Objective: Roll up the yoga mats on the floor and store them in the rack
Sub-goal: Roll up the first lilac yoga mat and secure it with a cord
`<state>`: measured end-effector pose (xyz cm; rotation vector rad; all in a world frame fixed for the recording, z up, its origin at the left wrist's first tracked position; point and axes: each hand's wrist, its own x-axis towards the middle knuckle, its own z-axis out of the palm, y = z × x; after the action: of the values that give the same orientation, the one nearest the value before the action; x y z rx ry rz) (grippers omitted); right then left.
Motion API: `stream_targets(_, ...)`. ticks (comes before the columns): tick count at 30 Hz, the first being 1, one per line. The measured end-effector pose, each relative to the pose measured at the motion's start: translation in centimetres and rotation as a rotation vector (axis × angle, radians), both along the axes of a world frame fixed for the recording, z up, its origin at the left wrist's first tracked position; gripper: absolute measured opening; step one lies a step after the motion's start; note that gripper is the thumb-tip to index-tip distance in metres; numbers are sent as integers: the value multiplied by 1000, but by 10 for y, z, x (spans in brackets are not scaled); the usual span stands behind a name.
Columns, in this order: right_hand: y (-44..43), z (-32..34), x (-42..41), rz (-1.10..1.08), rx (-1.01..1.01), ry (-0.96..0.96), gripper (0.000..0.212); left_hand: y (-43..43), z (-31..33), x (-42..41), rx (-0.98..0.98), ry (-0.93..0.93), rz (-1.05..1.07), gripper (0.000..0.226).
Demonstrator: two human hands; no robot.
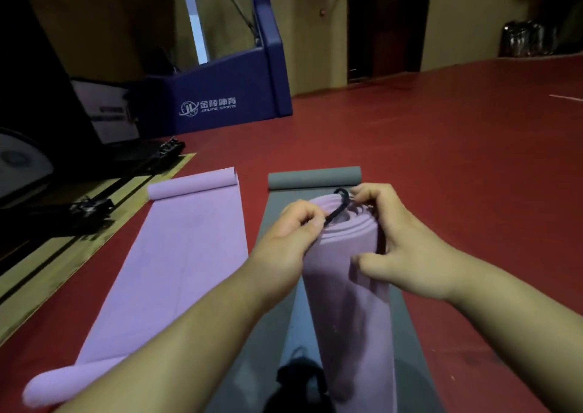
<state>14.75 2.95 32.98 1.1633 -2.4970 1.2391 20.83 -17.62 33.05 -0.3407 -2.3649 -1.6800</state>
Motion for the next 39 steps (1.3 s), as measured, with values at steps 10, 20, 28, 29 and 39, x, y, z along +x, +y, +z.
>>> stream_targets(10,16,16,-27,113,-212,-333,68,-12,2,-15,-166,3,-181,32)
stream_targets(20,4,21,-44,-62,-423,-411,52,-19,11,-13,-107,-49,-367,30)
stream_targets(28,-1,22,-40,82,-405,-454,36,-21,12,-9,-170,-31,-356,33)
stream_targets(29,-1,22,-40,73,-434,-449,34,-20,12,-10,-175,-31,-347,34)
stream_targets(39,-1,13,-39,-223,-597,-235,39,-23,11,-11,-99,-23,-273,30)
